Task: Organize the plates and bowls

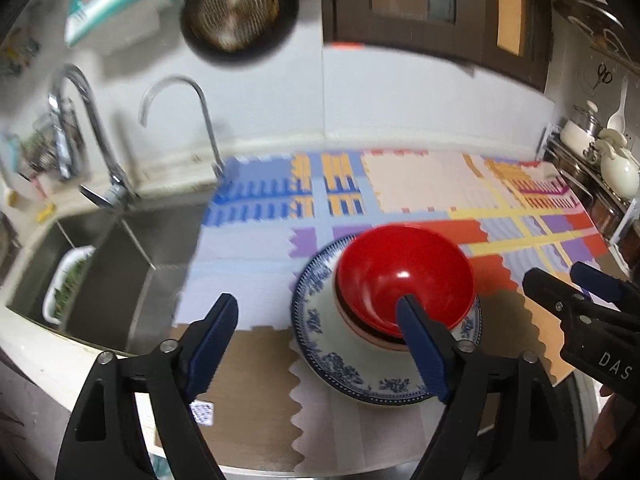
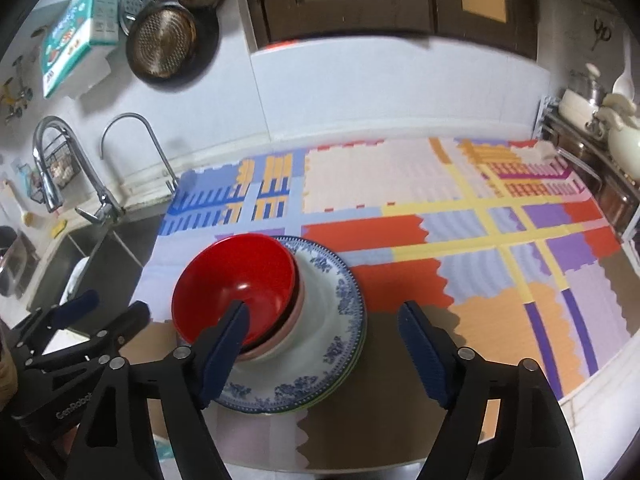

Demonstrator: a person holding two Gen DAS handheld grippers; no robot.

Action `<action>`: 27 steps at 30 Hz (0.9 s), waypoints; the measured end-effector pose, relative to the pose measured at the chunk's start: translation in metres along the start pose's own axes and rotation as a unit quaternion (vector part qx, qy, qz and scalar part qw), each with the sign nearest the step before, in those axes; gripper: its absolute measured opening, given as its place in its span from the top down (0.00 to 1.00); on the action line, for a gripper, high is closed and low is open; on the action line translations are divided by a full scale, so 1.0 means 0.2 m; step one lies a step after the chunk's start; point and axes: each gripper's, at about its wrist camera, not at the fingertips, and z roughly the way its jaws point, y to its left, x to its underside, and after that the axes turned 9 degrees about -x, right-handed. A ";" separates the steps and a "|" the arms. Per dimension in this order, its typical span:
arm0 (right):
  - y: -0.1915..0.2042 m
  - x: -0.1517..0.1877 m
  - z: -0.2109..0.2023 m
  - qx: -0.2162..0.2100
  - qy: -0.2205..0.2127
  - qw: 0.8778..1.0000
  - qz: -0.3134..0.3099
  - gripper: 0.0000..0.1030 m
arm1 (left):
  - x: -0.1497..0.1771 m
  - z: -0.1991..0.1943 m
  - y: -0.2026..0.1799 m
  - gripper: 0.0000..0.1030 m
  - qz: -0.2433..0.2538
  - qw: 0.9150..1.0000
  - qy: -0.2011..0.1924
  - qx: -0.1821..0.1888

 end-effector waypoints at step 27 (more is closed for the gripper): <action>-0.11 0.45 -0.72 -0.015 -0.098 0.993 -0.066 0.18 | 0.41 -0.79 -0.13 0.00 -0.033 0.991 -0.128 -0.035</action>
